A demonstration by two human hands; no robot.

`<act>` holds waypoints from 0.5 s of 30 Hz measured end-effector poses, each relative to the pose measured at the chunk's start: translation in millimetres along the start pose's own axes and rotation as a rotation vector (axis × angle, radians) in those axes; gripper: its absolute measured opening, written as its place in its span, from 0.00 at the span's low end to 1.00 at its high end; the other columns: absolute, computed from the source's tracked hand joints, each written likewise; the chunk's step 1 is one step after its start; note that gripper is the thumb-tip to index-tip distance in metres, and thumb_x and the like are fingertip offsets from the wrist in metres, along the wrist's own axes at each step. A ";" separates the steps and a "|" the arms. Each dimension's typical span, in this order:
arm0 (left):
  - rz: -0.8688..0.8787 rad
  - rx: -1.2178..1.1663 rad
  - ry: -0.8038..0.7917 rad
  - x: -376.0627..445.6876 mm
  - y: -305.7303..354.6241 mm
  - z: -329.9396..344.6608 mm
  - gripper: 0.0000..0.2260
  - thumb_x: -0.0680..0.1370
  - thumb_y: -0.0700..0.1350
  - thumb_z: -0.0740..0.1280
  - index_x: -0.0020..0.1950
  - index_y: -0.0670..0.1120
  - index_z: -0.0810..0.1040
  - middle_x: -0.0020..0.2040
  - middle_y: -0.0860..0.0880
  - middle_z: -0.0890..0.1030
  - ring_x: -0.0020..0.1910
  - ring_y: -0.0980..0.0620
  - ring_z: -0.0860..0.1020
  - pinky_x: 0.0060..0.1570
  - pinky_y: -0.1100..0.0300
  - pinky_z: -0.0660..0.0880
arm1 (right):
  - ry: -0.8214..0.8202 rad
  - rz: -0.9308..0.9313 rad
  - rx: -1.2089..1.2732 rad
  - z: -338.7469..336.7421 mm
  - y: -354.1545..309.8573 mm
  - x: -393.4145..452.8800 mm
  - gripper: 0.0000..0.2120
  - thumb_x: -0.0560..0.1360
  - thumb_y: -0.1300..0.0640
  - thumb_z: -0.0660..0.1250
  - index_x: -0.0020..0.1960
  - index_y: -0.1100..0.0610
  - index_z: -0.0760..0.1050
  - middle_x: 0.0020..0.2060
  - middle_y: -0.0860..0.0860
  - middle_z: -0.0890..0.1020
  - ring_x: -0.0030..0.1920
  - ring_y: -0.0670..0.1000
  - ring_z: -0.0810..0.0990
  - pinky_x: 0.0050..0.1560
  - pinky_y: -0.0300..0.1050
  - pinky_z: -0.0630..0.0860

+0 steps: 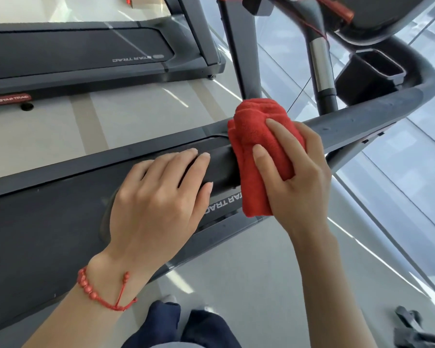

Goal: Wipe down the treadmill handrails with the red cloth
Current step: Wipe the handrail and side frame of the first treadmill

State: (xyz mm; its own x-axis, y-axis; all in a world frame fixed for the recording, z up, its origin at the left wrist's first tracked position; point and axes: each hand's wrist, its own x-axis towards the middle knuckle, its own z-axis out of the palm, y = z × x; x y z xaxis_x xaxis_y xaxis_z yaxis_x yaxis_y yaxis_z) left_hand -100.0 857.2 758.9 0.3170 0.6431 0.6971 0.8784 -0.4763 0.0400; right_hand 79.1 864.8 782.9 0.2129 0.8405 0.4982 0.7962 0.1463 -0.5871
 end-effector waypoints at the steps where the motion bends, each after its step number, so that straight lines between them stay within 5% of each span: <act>1: -0.001 -0.003 -0.006 0.2 0.4 -0.2 0.13 0.81 0.45 0.59 0.58 0.41 0.79 0.53 0.45 0.81 0.50 0.46 0.80 0.48 0.54 0.70 | -0.003 -0.007 0.005 -2.0 4.3 2.5 0.18 0.73 0.44 0.63 0.62 0.45 0.73 0.61 0.48 0.73 0.59 0.46 0.72 0.58 0.32 0.65; 4: 0.001 0.007 -0.015 -0.2 0.5 -0.9 0.13 0.81 0.45 0.59 0.59 0.41 0.79 0.53 0.45 0.81 0.49 0.46 0.80 0.48 0.54 0.70 | 0.050 0.040 0.000 -8.3 21.0 15.2 0.18 0.73 0.45 0.63 0.62 0.47 0.74 0.60 0.49 0.74 0.57 0.42 0.71 0.57 0.25 0.61; 9: -0.004 0.022 -0.025 -0.4 2.2 -0.7 0.13 0.81 0.45 0.60 0.59 0.40 0.79 0.54 0.45 0.81 0.50 0.46 0.80 0.49 0.53 0.70 | 0.067 0.075 0.012 -8.7 26.2 19.5 0.18 0.73 0.44 0.64 0.62 0.45 0.73 0.61 0.49 0.73 0.60 0.48 0.73 0.60 0.39 0.66; 15: -0.064 0.001 -0.025 9.9 31.5 6.3 0.13 0.80 0.43 0.61 0.59 0.39 0.78 0.56 0.42 0.80 0.55 0.42 0.78 0.57 0.47 0.71 | -0.026 -0.071 0.064 -13.4 36.4 20.0 0.18 0.72 0.45 0.64 0.61 0.46 0.74 0.59 0.50 0.74 0.58 0.47 0.73 0.57 0.29 0.65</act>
State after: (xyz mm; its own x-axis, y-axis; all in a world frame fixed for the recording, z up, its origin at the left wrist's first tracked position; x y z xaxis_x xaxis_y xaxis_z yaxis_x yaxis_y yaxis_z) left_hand -67.0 852.3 762.5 0.2692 0.6868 0.6752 0.8975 -0.4332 0.0828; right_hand 119.9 880.0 780.0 0.1417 0.8402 0.5234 0.7707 0.2382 -0.5910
